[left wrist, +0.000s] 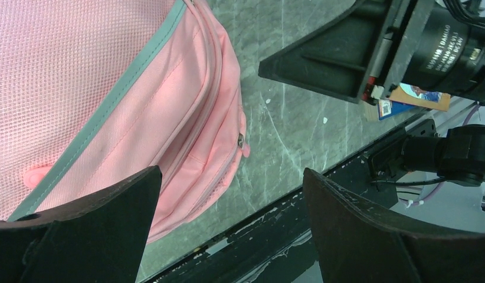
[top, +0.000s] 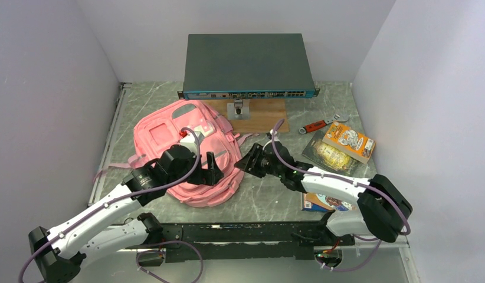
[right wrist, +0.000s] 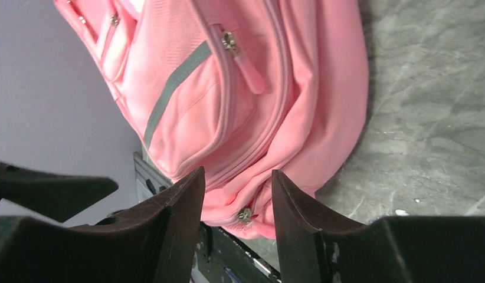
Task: Pack the student bag
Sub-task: Unzip the student bag at the center of the board.
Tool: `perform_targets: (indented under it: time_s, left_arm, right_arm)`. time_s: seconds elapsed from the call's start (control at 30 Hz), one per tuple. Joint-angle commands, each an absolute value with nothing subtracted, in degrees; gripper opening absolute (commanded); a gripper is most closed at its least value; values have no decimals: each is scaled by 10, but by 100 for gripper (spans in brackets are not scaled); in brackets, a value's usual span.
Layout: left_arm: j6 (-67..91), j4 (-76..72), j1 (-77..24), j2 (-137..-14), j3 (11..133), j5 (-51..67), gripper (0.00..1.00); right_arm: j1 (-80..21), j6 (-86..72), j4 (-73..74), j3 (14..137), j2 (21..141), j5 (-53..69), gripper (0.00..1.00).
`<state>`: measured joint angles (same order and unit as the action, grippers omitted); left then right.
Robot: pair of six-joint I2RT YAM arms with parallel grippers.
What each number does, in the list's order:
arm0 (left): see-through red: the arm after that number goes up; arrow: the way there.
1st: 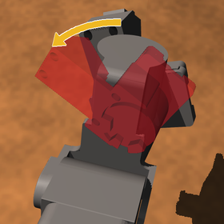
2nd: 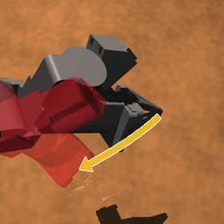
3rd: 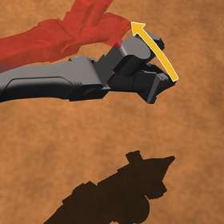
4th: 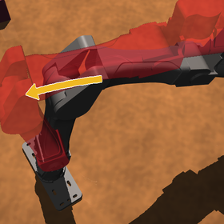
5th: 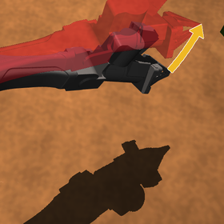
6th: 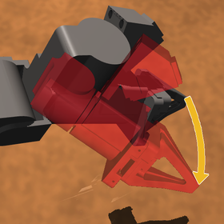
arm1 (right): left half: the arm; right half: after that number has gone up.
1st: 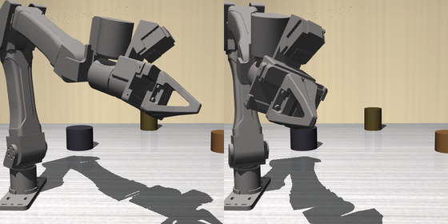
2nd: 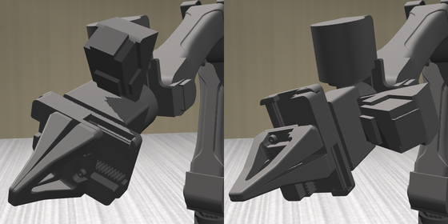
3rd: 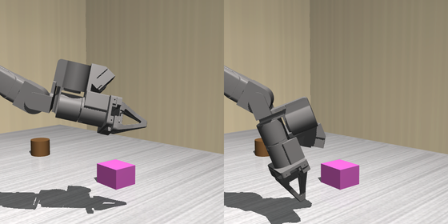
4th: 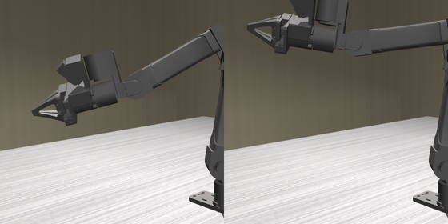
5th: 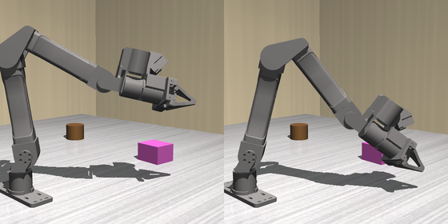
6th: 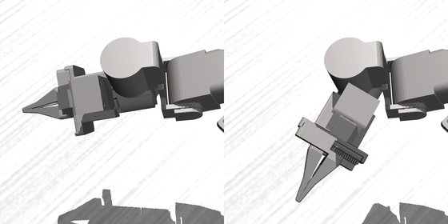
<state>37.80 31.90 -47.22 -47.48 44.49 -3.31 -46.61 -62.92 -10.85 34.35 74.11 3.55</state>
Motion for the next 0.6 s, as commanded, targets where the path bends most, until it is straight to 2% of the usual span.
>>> perform_targets:
  time_s: [0.0,0.33,0.57]
  left_arm:
    - [380,301,-471,-457,448,-16,94]
    - [370,298,-471,-452,449,-5,94]
    - [369,294,-471,-461,451,2,94]
  right_arm:
    - [-460,-666,-64,373,760,2,48]
    - [-460,-674,-164,365,841,43,46]
    - [-461,-656,-163,378,856,22,41]
